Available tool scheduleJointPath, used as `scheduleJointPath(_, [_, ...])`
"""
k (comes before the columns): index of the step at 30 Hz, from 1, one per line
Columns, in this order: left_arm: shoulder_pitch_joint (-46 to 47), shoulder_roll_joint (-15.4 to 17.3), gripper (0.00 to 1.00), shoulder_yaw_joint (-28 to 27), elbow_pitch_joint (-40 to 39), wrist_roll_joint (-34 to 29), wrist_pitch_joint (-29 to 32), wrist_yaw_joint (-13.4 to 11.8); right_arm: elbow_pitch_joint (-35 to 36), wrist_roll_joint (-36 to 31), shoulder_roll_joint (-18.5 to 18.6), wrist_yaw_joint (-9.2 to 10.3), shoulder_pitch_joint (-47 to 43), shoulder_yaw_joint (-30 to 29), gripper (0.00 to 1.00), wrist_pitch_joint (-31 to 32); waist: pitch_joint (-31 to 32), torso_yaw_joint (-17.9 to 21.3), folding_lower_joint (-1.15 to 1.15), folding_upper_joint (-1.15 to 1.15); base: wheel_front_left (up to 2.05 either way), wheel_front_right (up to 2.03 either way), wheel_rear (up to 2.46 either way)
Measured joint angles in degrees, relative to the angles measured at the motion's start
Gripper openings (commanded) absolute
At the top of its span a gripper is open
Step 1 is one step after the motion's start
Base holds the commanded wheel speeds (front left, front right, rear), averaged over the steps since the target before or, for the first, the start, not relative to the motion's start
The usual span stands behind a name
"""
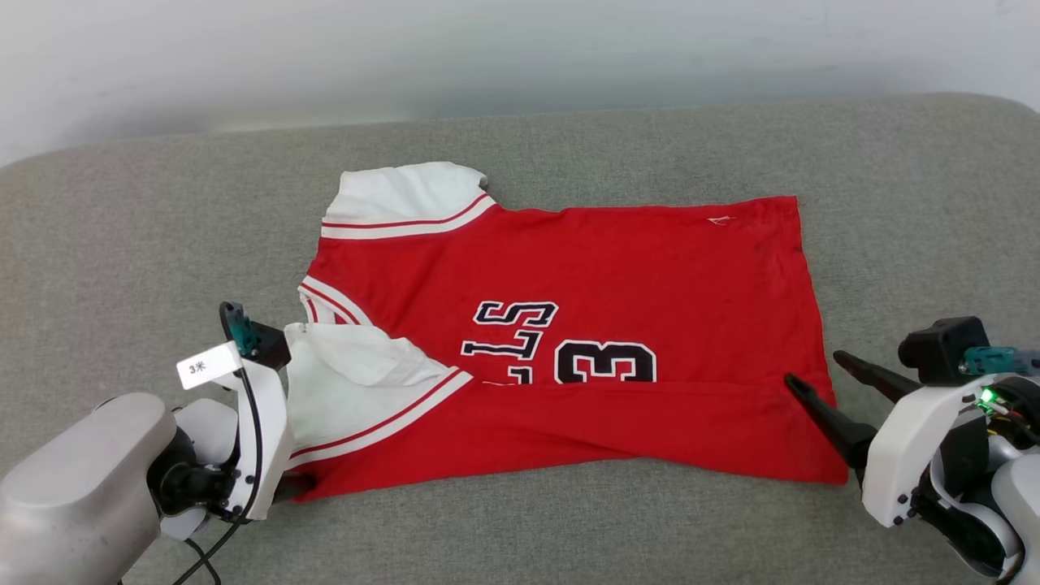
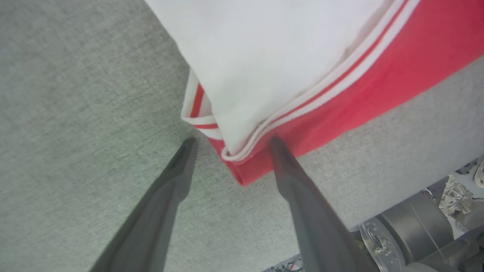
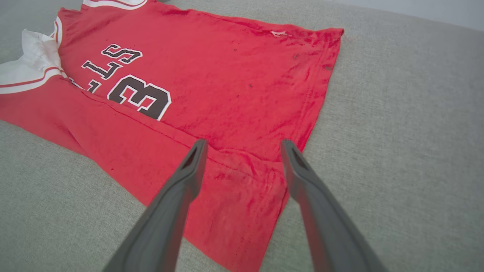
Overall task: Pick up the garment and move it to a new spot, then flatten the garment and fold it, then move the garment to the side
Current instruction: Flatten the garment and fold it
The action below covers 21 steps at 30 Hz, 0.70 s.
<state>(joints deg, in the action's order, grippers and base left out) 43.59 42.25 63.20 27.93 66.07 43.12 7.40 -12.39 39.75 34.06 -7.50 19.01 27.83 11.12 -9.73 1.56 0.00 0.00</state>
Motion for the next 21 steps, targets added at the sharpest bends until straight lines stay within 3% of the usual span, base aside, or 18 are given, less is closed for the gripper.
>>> scheduleJointPath(3, [-0.3, -0.1, 1.0, 1.0, 0.6, 0.4, -0.4, 0.0, -0.4, 0.0, -0.1, 0.0, 0.4, 0.5, 1.0, 0.0, -0.4, 0.5, -0.01, 0.0, 0.0, 0.0, 0.0])
scheduleJointPath(4, [-0.4, -0.2, 0.76, 1.2, 0.6, 0.8, -0.5, 0.0, -0.5, 0.0, -0.1, 0.0, 0.5, 0.5, 1.0, 0.0, -0.4, 0.6, 0.0, 0.0, 0.0, 0.0, 0.0])
scheduleJointPath(5, [-0.5, -0.1, 0.24, 1.4, 0.6, 0.9, -0.9, 0.0, -0.6, 0.0, -0.1, 0.0, 0.8, 0.5, 1.0, 0.0, -0.4, 0.6, 0.0, 0.0, 0.0, 0.0, 0.0])
scheduleJointPath(6, [-0.5, -0.1, 0.0, 1.7, 0.5, 0.9, -1.4, 0.0, -0.6, 0.0, 0.1, 0.0, 1.0, 0.5, 1.0, 0.0, -0.4, 0.6, -0.01, 0.0, 0.0, 0.0, 0.0])
scheduleJointPath(11, [-0.3, -0.1, 0.0, 3.5, -1.2, 0.6, -4.1, -0.1, 0.5, 0.4, 2.2, -0.01, 3.4, 1.2, 1.0, 2.4, 0.4, 0.3, 0.0, 0.0, 0.0, 0.0, 0.0])
scheduleJointPath(14, [0.3, 0.0, 0.0, 5.2, -3.2, -0.2, -5.4, -0.1, 2.3, 1.3, 5.4, 0.0, 5.7, 2.3, 1.0, 6.9, 1.3, -0.1, -0.01, 0.0, 0.0, 0.0, 0.0])
scheduleJointPath(21, [2.1, 1.7, 0.0, 7.0, -6.7, -0.5, -7.7, 0.0, 5.4, 8.4, 11.2, 0.0, 9.5, 6.0, 1.0, 26.5, 2.6, -1.2, -0.01, 0.0, 0.0, 0.0, 0.0])
